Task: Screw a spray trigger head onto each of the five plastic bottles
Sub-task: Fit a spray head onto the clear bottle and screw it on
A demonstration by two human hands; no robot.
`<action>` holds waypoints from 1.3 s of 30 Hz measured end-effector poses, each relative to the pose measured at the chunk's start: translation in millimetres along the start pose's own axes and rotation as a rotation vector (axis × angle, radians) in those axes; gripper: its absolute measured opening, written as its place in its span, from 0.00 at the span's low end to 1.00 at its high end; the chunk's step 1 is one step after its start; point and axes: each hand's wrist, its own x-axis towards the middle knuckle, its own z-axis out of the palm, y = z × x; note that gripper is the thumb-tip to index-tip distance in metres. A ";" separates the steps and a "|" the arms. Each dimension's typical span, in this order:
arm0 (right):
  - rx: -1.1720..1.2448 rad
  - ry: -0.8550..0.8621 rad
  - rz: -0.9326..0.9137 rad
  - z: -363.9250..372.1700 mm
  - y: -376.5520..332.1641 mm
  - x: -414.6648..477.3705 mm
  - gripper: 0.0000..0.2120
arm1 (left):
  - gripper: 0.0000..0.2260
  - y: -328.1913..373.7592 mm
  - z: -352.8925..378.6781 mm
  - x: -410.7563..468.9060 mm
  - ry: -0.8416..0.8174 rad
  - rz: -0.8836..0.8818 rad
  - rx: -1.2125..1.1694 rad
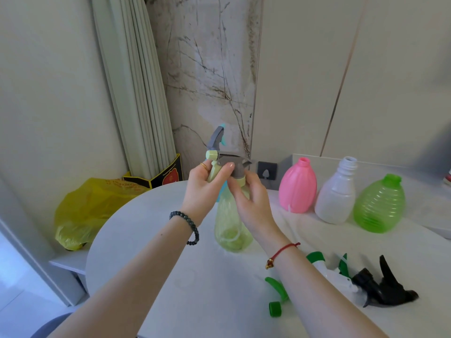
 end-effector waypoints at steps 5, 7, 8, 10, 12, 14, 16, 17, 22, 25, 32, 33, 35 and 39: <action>0.001 0.084 0.015 1.3 0.9 3.8 0.11 | 0.04 -7.0 -3.3 -3.6 0.008 -0.035 -0.045; -0.016 0.124 0.020 2.9 2.2 3.8 0.15 | 0.04 -16.9 -4.9 -10.1 0.011 -0.071 -0.041; -0.025 0.128 0.020 3.2 2.8 3.8 0.16 | 0.04 -22.6 -5.3 -13.7 0.003 -0.101 -0.037; -0.032 0.104 0.021 2.8 5.4 3.4 0.16 | 0.07 -34.9 -5.7 -21.7 -0.042 -0.155 -0.003; 0.002 0.050 0.035 1.4 5.1 1.5 0.15 | 0.12 -44.9 -4.5 -29.1 -0.124 -0.186 0.065; 0.031 -0.007 0.013 -1.2 3.4 0.4 0.05 | 0.21 -53.5 -1.3 -33.9 -0.175 -0.174 0.174; 0.012 0.009 -0.022 -2.0 3.2 -0.9 0.06 | 0.28 -58.2 2.9 -35.9 -0.173 -0.149 0.251; 0.008 0.050 -0.027 -1.3 4.0 -0.6 0.08 | 0.29 -58.8 4.5 -36.7 -0.164 -0.127 0.271; 0.002 0.075 -0.022 1.2 4.0 0.1 0.13 | 0.31 -63.2 5.6 -37.5 -0.143 -0.125 0.277; 0.054 -0.032 -0.005 -3.7 5.0 -1.5 0.03 | 0.27 -61.9 5.7 -38.3 -0.138 -0.125 0.294; 0.040 0.081 0.072 -3.5 0.0 -1.3 0.10 | 0.26 -60.3 5.1 -37.8 -0.166 -0.131 0.312; 0.032 0.032 0.086 -5.5 -0.7 -0.5 0.09 | 0.26 -60.8 5.2 -37.7 -0.158 -0.131 0.318; 0.010 -0.062 0.084 -6.7 -3.3 1.2 0.04 | 0.25 -62.1 5.5 -36.9 -0.144 -0.134 0.326; -0.030 0.002 0.072 -5.2 -5.6 2.8 0.05 | 0.26 -61.3 6.5 -38.1 -0.140 -0.122 0.300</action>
